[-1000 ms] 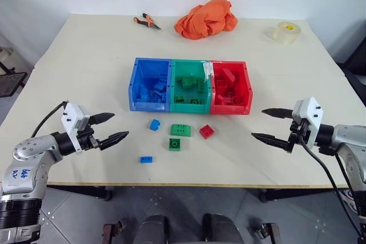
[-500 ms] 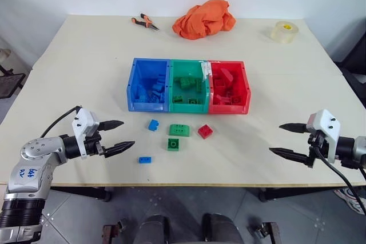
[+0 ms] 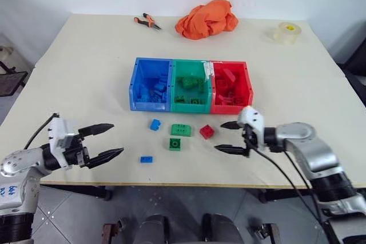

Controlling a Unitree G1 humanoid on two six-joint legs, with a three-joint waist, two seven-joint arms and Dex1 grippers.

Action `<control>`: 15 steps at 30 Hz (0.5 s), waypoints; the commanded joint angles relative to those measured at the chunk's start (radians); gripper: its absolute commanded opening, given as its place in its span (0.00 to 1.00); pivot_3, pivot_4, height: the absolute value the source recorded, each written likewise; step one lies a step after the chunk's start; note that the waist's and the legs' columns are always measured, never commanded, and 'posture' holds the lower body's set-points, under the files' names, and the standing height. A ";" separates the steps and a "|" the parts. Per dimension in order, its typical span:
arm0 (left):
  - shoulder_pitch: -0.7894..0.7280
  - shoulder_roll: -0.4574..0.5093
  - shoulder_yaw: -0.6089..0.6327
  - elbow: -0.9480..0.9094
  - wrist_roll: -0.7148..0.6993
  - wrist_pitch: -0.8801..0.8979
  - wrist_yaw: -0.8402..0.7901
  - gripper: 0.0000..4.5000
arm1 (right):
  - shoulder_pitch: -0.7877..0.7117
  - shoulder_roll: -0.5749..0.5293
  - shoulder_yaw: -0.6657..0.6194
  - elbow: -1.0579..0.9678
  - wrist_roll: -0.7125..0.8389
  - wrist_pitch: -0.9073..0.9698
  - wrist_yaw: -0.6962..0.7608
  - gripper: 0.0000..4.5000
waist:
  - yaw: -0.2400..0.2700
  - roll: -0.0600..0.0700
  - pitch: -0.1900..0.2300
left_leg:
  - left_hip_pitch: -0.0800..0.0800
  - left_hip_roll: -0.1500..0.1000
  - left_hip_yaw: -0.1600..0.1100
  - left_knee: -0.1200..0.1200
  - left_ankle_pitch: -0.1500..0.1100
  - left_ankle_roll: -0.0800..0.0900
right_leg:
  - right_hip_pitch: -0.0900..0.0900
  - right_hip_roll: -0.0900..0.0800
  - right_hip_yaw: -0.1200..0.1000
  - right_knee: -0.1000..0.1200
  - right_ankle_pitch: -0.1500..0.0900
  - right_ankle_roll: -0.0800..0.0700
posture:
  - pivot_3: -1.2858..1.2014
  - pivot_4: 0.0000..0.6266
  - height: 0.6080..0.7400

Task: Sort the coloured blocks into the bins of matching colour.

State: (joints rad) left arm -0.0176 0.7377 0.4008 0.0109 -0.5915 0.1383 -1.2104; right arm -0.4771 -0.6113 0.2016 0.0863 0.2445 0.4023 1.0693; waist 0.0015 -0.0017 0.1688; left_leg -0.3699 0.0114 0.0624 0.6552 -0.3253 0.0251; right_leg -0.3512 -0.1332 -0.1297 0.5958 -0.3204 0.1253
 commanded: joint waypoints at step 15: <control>0.062 -0.034 0.043 -0.091 -0.047 -0.033 0.019 1.00 | -0.054 0.165 0.001 0.202 -0.064 -0.158 -0.060 0.56 | -0.030 -0.001 -0.001 | 0.002 0.002 0.000 -0.001 0.000 -0.001 | -0.002 0.001 0.000 0.007 0.000 0.000 | 0.52 0.24 1.00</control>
State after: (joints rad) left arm 0.0541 0.7055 0.4396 -0.0545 -0.6245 0.1206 -1.1938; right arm -0.5444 -0.4571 0.1934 0.2837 0.1835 0.2399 1.0114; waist -0.0280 -0.0027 0.1681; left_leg -0.3676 0.0133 0.0623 0.6546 -0.3254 0.0243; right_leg -0.3529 -0.1325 -0.1292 0.6030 -0.3204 0.1252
